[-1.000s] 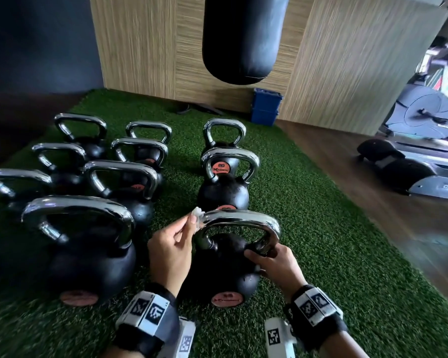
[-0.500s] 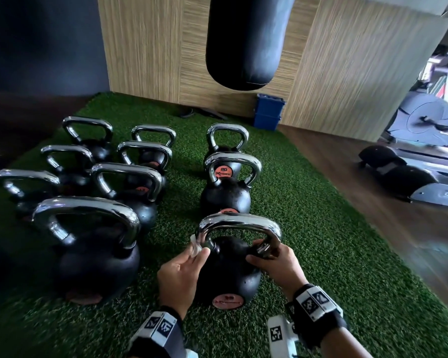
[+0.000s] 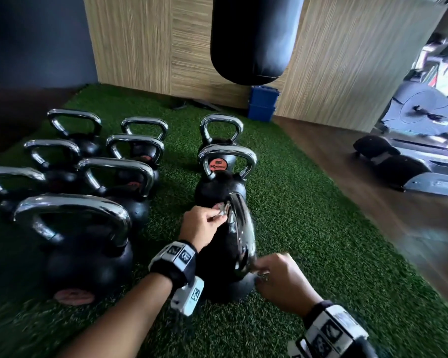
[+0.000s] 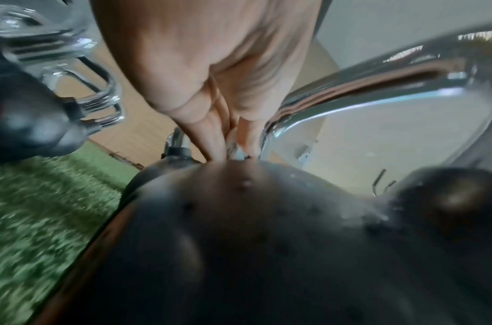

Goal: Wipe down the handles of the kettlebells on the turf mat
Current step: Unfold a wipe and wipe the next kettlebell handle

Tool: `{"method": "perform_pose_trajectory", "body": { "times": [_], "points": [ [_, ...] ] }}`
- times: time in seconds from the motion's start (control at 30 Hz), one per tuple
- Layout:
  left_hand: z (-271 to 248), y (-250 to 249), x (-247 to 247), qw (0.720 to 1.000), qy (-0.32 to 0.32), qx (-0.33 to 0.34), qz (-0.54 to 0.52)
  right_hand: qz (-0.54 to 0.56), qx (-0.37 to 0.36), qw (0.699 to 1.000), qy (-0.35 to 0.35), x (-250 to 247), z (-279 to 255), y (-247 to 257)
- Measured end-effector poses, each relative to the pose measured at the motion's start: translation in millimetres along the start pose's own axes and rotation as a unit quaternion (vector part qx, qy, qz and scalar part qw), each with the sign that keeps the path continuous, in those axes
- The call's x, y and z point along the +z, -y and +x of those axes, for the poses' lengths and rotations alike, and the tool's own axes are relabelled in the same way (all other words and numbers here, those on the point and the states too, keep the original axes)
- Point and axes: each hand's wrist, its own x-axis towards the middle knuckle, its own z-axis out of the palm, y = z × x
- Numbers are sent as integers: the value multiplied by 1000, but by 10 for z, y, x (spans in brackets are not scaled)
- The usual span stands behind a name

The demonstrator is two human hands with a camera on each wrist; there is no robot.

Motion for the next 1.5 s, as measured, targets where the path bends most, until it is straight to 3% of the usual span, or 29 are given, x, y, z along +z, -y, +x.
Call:
{"method": "perform_pose_trajectory", "body": {
  "times": [0.1,0.2,0.3,0.43,0.5,0.63,0.77,0.87,1.0,1.1,1.27,1.37,1.5],
  "points": [
    [140,-91,11,996,85,12,15,10,-54,998,-25,67,102,152],
    [175,-39,-28,985,170,-13,-8,65,37,997,-19,65,359,69],
    [133,32,-29,989,146,-22,-11,205,156,962,-88,81,574,-58],
    [119,-60,12,994,106,11,27,186,214,956,72,360,623,-212],
    [173,-113,13,995,88,34,17,207,235,948,62,485,623,-235],
    [206,-216,-6,993,33,49,-98,230,238,943,36,576,632,-265],
    [133,-174,35,991,-7,78,-108,228,243,943,28,608,616,-264],
    [184,-190,-17,981,40,48,-183,237,240,941,20,615,609,-270],
    [207,-280,-252,938,156,3,-309,253,228,940,10,629,591,-273],
    [159,-291,-469,935,228,21,-271,245,226,943,15,628,578,-278],
    [69,-445,-535,950,193,7,-245,241,221,945,14,616,567,-264],
    [-25,-423,-632,954,208,-4,-215,237,218,947,15,619,556,-264],
    [-175,-413,-739,922,250,-73,-286,239,222,945,15,622,554,-271]
  ]
}}
